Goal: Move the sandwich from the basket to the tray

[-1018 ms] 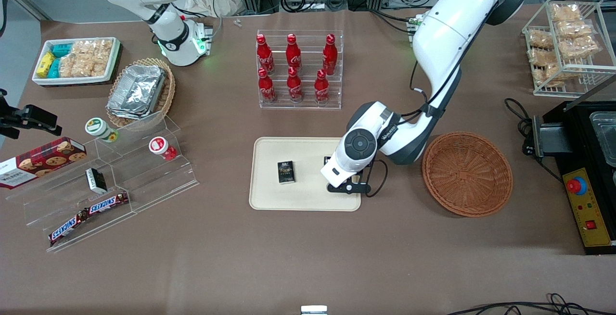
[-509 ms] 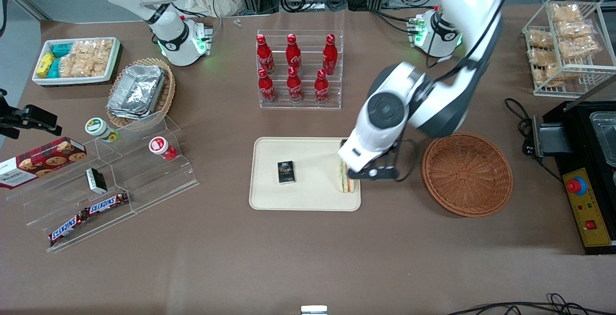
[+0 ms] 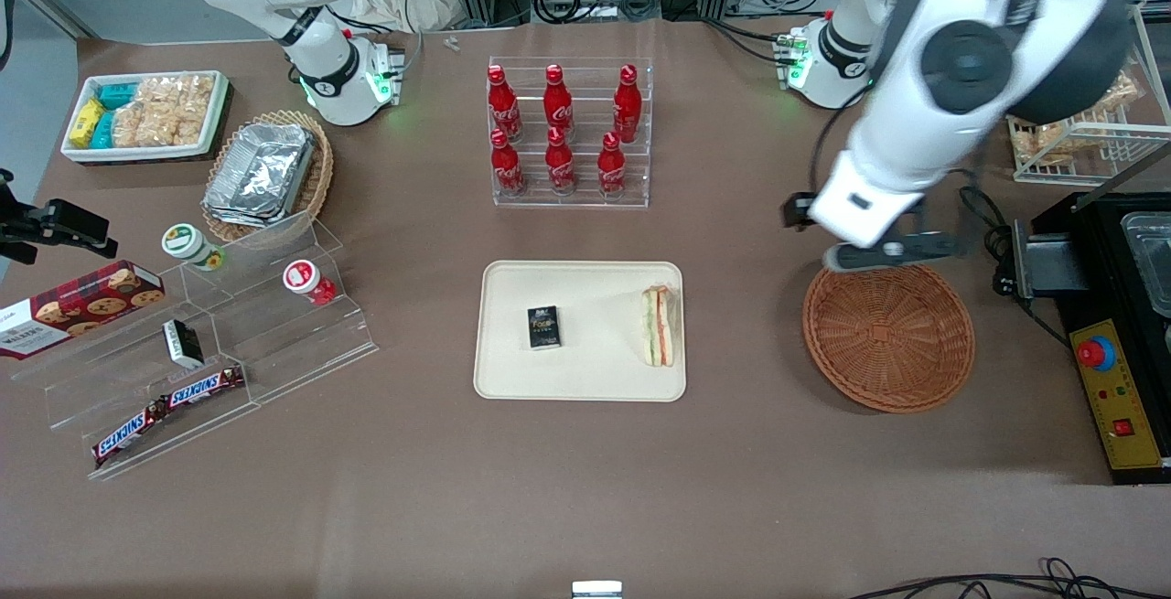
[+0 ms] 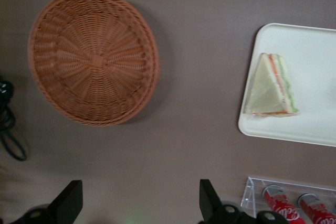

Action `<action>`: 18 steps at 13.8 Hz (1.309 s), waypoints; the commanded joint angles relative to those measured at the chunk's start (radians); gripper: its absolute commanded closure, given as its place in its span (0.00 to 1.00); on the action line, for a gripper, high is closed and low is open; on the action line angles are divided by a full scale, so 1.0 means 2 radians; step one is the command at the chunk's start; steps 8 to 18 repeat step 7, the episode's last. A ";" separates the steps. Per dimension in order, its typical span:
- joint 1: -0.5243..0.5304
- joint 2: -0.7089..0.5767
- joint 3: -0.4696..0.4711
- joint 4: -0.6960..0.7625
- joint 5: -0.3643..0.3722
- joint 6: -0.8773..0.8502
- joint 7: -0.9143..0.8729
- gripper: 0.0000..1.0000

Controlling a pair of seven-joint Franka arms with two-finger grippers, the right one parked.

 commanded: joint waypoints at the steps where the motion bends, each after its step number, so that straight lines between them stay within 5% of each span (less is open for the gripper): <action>1: 0.038 -0.011 -0.004 0.011 -0.008 -0.039 0.032 0.00; 7: 0.088 0.025 -0.003 0.084 -0.004 -0.049 0.092 0.00; 18: 0.088 0.025 -0.003 0.084 -0.004 -0.049 0.092 0.00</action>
